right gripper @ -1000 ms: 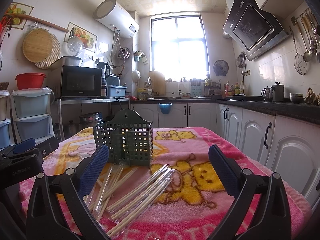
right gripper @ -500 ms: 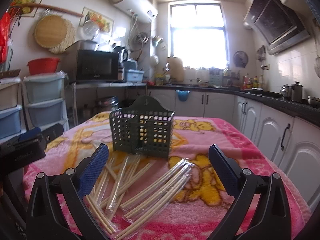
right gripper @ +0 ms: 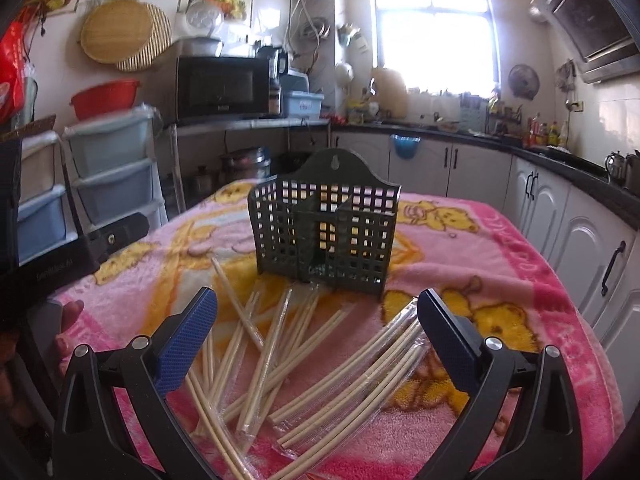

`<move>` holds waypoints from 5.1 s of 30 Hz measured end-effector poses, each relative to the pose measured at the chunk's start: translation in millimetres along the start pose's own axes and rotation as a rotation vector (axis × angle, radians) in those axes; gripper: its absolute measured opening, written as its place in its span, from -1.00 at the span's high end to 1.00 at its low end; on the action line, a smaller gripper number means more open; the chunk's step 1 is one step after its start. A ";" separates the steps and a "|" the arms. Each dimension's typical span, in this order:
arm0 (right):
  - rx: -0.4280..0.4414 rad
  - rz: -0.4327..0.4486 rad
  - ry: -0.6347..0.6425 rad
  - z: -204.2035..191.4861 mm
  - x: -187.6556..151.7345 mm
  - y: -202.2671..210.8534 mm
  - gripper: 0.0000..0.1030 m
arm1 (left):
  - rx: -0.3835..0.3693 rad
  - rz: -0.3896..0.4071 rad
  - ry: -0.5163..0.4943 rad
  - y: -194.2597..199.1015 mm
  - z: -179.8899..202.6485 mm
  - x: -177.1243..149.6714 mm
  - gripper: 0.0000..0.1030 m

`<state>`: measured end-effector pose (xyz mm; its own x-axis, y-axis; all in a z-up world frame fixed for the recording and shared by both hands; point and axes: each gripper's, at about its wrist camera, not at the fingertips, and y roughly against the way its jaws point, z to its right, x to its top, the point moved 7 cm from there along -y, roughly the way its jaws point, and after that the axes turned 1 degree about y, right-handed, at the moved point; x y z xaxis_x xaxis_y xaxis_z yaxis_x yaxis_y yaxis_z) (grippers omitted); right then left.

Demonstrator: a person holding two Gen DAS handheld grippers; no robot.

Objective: Organize utensils
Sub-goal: 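Lower the left tool to a chopstick while the right tool lowers to another, then close the left tool on a chopstick while the right tool closes on another, then lift the left tool's chopstick over the caddy while the right tool carries its own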

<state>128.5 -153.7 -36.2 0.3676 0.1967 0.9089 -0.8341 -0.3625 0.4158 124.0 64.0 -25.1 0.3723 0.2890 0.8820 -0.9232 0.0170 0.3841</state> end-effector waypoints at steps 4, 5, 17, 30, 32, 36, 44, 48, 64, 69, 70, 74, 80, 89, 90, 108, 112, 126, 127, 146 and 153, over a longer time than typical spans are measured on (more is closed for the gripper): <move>0.020 -0.037 0.003 0.9 3.1 -12.6 -0.88 | 0.000 -0.066 0.019 -19.9 -7.2 0.6 -0.81; 0.018 -0.042 0.008 1.2 4.5 -15.3 -0.88 | 0.003 -0.075 0.021 -23.6 -8.2 1.0 -0.81; 0.004 -0.109 0.033 11.4 12.9 -45.9 -0.88 | 0.034 -0.208 0.018 -70.7 -12.8 8.3 -0.81; 0.050 -0.329 -0.092 40.6 -11.0 -102.9 -0.87 | -0.056 -0.402 0.095 -123.0 -24.2 -5.6 -0.81; 0.073 -0.371 -0.127 43.6 -17.1 -111.1 -0.70 | -0.077 -0.435 0.136 -131.7 -29.2 -8.7 -0.78; 0.136 -0.435 -0.202 49.8 -28.1 -124.1 -0.41 | -0.099 -0.486 0.195 -143.6 -36.6 -16.3 -0.61; 0.233 -0.500 -0.300 49.9 -38.6 -138.8 0.08 | -0.141 -0.538 0.264 -159.2 -38.8 -28.3 -0.30; 0.262 -0.516 -0.360 57.3 -43.6 -141.1 0.26 | -0.141 -0.538 0.277 -162.7 -39.2 -27.8 -0.02; 0.329 -0.433 -0.443 81.4 -29.7 -114.0 0.82 | -0.209 -0.462 0.301 -141.2 -42.7 -12.1 0.87; 0.320 -0.374 -0.448 86.2 -14.2 -99.4 0.83 | -0.226 -0.387 0.265 -117.1 -36.8 10.9 0.88; 0.318 -0.357 -0.449 89.3 -10.3 -94.2 0.84 | -0.230 -0.367 0.254 -111.5 -35.5 17.4 0.89; 0.313 -0.298 -0.439 88.9 7.5 -82.1 0.85 | -0.251 -0.308 0.226 -93.0 -26.5 37.1 0.91; 0.319 -0.209 -0.407 93.0 33.4 -57.1 0.87 | -0.294 -0.229 0.177 -64.9 -6.5 63.8 0.93; 0.318 -0.092 -0.330 89.6 68.6 -21.9 0.89 | -0.373 -0.163 0.112 -33.4 25.5 86.9 0.94; 0.313 -0.077 -0.320 89.7 72.2 -17.7 0.89 | -0.384 -0.154 0.106 -29.5 29.9 89.8 0.94; 0.272 0.068 -0.201 89.9 121.8 9.7 0.89 | -0.449 -0.083 -0.006 -18.7 80.5 126.0 0.94; 0.253 0.100 -0.166 88.2 136.1 8.5 0.89 | -0.448 -0.054 -0.036 -18.9 90.9 139.3 0.94; 0.221 0.207 -0.139 99.7 192.0 -3.2 0.89 | -0.388 0.052 -0.062 -24.4 90.2 192.7 0.94; 0.217 0.213 -0.138 101.1 195.8 -4.2 0.89 | -0.376 0.065 -0.067 -24.3 89.1 197.9 0.94; 0.081 0.292 -0.103 126.6 237.2 -53.1 0.89 | -0.247 0.123 -0.107 -60.2 78.8 208.4 0.94; 0.071 0.264 -0.114 126.2 219.6 -78.5 0.89 | -0.224 0.085 -0.111 -88.9 76.7 184.2 0.94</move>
<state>326.6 -197.0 134.7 0.1888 -0.0146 0.9819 -0.8777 -0.4510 0.1621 282.1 42.3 124.2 0.2895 0.1920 0.9377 -0.9452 0.2120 0.2483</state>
